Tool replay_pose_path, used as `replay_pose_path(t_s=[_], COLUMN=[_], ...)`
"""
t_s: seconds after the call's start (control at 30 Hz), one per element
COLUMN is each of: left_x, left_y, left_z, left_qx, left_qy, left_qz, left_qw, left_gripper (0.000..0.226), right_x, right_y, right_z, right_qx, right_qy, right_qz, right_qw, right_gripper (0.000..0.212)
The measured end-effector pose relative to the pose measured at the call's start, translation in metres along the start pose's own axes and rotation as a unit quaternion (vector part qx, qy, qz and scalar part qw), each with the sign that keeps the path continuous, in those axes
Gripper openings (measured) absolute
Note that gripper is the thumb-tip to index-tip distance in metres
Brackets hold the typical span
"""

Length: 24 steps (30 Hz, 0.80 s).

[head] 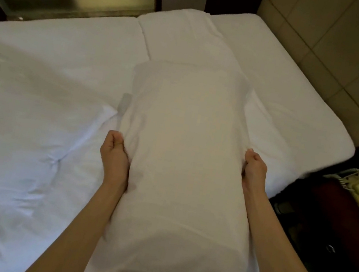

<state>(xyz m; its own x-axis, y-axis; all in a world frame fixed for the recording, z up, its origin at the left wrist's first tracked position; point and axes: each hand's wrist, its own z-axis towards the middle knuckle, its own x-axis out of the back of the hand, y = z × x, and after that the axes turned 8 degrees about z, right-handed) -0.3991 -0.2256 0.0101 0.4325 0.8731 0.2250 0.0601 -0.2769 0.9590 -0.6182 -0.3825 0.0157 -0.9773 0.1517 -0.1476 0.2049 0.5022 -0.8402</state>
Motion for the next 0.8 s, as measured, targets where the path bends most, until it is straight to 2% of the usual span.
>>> replay_pose_path(t_s=[0.2, 0.4, 0.57, 0.8], left_x=[-0.064, -0.108, -0.153, -0.212], left_y=[0.012, 0.023, 0.036, 0.054], left_z=[-0.022, -0.005, 0.021, 0.041], left_qx=[0.005, 0.017, 0.045, 0.042], left_qy=[-0.013, -0.030, -0.066, -0.104], left_qz=[0.005, -0.004, -0.010, 0.008], left_qw=[1.000, 0.999, 0.997, 0.994], left_gripper=[0.037, 0.039, 0.040, 0.041], right_x=[0.051, 0.057, 0.053, 0.068], right_y=[-0.020, -0.039, -0.074, -0.122], right_z=[0.049, 0.091, 0.135, 0.184], right_qx=[-0.032, -0.049, -0.045, -0.035], right_qy=[0.030, 0.040, 0.059, 0.050], right_qz=[0.014, 0.024, 0.022, 0.048], right_qw=[0.999, 0.998, 0.997, 0.997], right_gripper=[0.029, 0.030, 0.027, 0.030])
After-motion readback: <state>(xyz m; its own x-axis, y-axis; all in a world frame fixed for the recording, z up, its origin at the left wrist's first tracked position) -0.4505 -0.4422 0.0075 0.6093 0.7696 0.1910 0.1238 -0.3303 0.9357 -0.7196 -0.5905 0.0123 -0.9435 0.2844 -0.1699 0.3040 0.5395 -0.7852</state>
